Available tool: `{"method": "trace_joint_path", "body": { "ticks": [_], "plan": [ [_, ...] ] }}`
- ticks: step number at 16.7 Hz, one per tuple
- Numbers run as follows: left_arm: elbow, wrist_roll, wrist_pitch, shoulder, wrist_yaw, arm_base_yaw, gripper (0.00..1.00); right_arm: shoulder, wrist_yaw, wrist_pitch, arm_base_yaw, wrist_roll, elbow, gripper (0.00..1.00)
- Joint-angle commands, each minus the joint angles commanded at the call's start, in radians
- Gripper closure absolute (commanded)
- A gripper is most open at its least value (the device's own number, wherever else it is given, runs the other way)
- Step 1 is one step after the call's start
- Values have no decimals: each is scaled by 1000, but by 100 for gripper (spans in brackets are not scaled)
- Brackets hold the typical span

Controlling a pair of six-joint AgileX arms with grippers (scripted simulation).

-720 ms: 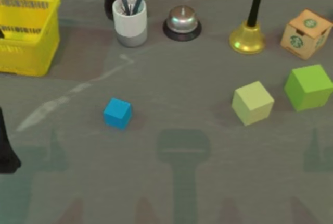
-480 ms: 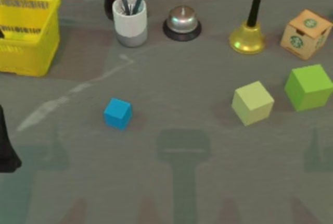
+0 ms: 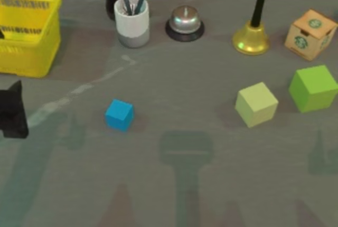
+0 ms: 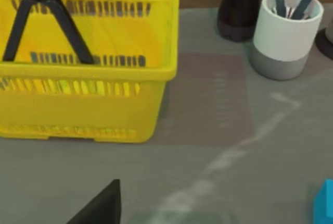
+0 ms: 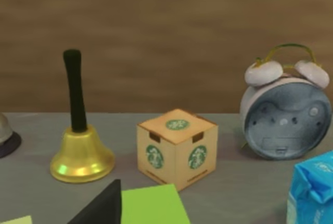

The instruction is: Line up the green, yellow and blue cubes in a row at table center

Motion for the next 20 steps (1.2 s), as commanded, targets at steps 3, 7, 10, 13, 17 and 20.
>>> {"method": "trace_joint_path", "body": {
  "ticks": [3, 7, 10, 13, 17, 20],
  "plan": [
    [250, -4, -169, 343, -2, -60, 0, 0, 0, 0, 0, 0, 0, 0],
    [574, -8, -401, 798, -2, -142, 0, 0, 0, 0, 0, 0, 0, 0],
    [794, -12, -557, 1079, -2, -199, 0, 0, 0, 0, 0, 0, 0, 0],
    [991, -16, -683, 1313, 0, -247, 0, 0, 0, 0, 0, 0, 0, 0],
    [1179, -20, -793, 1532, 1, -291, 0, 0, 0, 0, 0, 0, 0, 0],
    [1238, -21, -824, 1591, 2, -305, 0, 0, 0, 0, 0, 0, 0, 0]
  ]
}}
